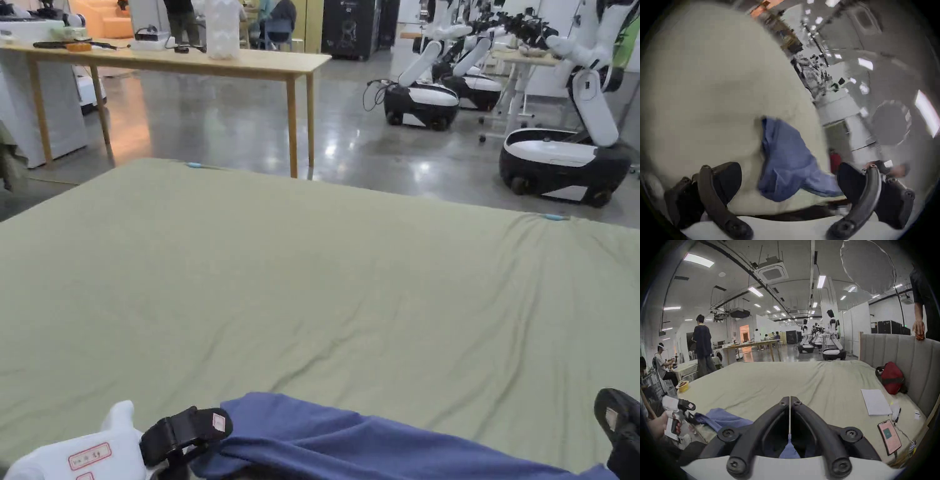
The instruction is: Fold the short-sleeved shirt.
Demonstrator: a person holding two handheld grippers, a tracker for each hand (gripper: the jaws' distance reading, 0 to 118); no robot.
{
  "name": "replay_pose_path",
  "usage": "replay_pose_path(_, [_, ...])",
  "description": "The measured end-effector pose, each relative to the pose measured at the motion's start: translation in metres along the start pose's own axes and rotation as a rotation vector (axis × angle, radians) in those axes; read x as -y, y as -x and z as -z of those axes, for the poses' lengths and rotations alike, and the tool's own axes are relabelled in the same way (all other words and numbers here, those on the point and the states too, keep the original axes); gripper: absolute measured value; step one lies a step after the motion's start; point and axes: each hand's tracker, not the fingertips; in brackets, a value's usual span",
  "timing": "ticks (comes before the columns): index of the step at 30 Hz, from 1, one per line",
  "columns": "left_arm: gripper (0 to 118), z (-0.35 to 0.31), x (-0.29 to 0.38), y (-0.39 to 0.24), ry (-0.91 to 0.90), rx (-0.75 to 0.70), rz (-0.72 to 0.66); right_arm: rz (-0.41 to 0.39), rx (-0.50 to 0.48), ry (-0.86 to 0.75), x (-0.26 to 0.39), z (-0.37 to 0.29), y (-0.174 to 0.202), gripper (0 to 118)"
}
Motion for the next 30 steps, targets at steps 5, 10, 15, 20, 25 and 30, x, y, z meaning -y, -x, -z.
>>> replay_pose_path(5, [116, 0.049, 0.021, -0.002, -0.056, 0.258, -0.155, -0.003, -0.009, 0.012, -0.002, 0.003, 0.008, 3])
replay_pose_path(10, [9, 0.084, 0.008, 0.014, -0.010, 0.111, -0.269, -0.002, 0.004, 0.021, -0.002, 0.003, 0.009, 3])
replay_pose_path(15, [9, 0.038, -0.009, -0.018, -0.140, -0.033, -0.007, -0.004, 0.009, 0.029, -0.001, 0.002, 0.010, 3])
replay_pose_path(20, [9, -0.024, -0.061, -0.030, -0.278, -0.313, 0.371, -0.006, -0.011, 0.030, -0.001, 0.002, 0.016, 3])
replay_pose_path(25, [9, -0.007, -0.024, -0.122, -0.224, -0.411, 0.989, -0.005, -0.039, 0.013, -0.004, 0.001, 0.027, 3])
replay_pose_path(30, [9, 0.088, 0.074, -0.161, 0.021, -0.586, 1.517, -0.008, -0.050, 0.001, -0.004, -0.005, 0.030, 3])
